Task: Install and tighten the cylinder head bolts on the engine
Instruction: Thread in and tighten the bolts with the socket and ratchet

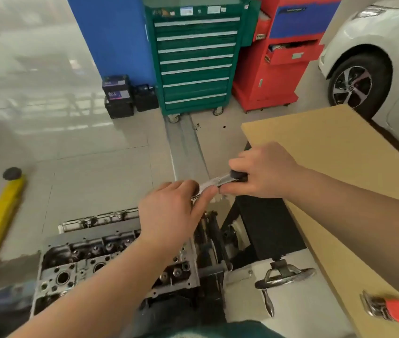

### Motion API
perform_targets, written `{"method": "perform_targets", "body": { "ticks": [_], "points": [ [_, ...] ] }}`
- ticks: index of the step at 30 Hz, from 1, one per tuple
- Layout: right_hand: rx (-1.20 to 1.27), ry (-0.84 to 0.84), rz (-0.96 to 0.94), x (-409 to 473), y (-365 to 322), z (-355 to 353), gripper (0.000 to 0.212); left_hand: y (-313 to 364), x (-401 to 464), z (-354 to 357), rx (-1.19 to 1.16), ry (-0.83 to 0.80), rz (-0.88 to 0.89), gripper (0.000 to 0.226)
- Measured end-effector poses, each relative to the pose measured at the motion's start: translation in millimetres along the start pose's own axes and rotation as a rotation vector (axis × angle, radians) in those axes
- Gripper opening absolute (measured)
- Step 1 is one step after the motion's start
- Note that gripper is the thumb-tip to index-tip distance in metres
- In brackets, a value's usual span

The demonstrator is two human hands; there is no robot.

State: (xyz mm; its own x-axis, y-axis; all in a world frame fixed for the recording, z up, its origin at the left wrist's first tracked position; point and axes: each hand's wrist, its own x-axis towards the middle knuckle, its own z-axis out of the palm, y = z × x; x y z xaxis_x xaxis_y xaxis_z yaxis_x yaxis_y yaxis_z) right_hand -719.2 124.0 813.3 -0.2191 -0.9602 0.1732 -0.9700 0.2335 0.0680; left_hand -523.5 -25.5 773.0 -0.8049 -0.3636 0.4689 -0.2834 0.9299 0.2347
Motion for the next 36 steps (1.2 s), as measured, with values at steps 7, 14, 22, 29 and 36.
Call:
{"method": "perform_targets", "body": {
  "ticks": [7, 14, 22, 29, 36],
  "points": [
    [0.031, 0.034, 0.21, -51, -6, 12, 0.065, 15, 7, 21, -0.004, 0.164, 0.198, 0.051],
    [-0.017, 0.063, 0.276, -57, -23, 3, 0.071, 10, -1, 21, -0.01, 0.283, 0.279, 0.039],
    [-0.037, 0.05, 0.439, -68, -74, -16, 0.076, -15, -26, 19, -0.101, 0.446, 0.432, 0.032],
    [-0.127, 0.06, 0.618, -110, -138, -19, 0.077, -19, -50, 4, -0.284, 0.372, 0.575, 0.033],
    [-0.102, -0.013, 0.644, -113, -134, -28, 0.076, -17, -56, -6, -0.349, 0.084, 0.551, 0.038]
  ]
}}
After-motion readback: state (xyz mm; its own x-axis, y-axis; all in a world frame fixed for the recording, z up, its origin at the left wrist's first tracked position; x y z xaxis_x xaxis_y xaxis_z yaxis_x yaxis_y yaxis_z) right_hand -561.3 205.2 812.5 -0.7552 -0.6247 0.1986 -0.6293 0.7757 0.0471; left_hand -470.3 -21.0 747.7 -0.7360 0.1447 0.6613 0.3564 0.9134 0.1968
